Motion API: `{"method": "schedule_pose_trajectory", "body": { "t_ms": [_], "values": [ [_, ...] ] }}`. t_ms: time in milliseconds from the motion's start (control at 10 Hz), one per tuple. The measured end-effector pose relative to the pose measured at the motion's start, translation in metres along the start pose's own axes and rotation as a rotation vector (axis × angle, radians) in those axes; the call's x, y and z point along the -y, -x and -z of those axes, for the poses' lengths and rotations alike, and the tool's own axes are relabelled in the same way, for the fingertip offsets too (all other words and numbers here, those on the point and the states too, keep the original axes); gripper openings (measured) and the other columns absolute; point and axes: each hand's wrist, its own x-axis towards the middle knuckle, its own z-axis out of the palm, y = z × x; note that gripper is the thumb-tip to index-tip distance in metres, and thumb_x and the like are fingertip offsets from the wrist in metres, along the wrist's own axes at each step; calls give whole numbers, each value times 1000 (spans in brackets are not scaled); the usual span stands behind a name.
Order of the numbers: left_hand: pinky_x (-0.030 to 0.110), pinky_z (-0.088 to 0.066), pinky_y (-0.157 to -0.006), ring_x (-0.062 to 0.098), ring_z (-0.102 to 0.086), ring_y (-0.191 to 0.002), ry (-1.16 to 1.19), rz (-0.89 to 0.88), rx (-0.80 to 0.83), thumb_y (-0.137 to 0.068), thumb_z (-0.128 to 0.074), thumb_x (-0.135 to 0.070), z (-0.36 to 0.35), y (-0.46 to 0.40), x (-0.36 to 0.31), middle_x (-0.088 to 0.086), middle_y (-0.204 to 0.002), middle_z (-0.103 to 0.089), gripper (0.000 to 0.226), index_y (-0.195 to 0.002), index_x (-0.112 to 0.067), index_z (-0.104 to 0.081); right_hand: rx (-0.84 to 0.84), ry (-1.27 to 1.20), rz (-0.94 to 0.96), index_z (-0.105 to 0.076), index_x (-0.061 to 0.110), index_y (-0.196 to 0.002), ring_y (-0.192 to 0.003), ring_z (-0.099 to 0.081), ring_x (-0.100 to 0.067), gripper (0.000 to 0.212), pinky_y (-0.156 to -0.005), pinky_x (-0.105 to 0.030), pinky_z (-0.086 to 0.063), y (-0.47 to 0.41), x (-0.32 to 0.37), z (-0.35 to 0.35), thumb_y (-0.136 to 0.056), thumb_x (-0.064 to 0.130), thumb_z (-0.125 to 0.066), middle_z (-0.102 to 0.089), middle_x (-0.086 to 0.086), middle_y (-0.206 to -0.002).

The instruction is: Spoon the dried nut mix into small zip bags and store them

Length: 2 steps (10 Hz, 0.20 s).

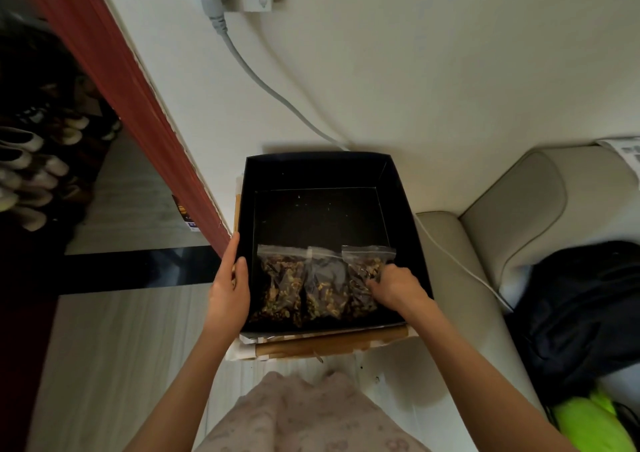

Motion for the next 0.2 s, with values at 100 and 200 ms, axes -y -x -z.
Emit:
{"method": "schedule_pose_trajectory", "body": {
  "t_ms": [100, 200],
  "values": [
    [23, -25, -105, 11, -27, -138, 23, 4, -1, -101, -31, -25, 0, 1, 0, -7, -151, -30, 46, -147, -29, -24, -132, -65, 143, -59, 6, -113, -91, -61, -21, 37, -74, -27, -44, 18, 4, 45, -96, 38, -49, -63, -14, -116],
    [19, -26, -103, 5, -29, -135, 51, 6, -26, -101, -32, -26, 0, 0, 0, -8, -149, -32, 46, -146, -30, -26, -342, -627, 569, -67, 26, -113, -93, -66, -13, 24, -84, -26, -51, 58, 14, 117, -93, 34, -56, -72, -1, -98]
  ]
}}
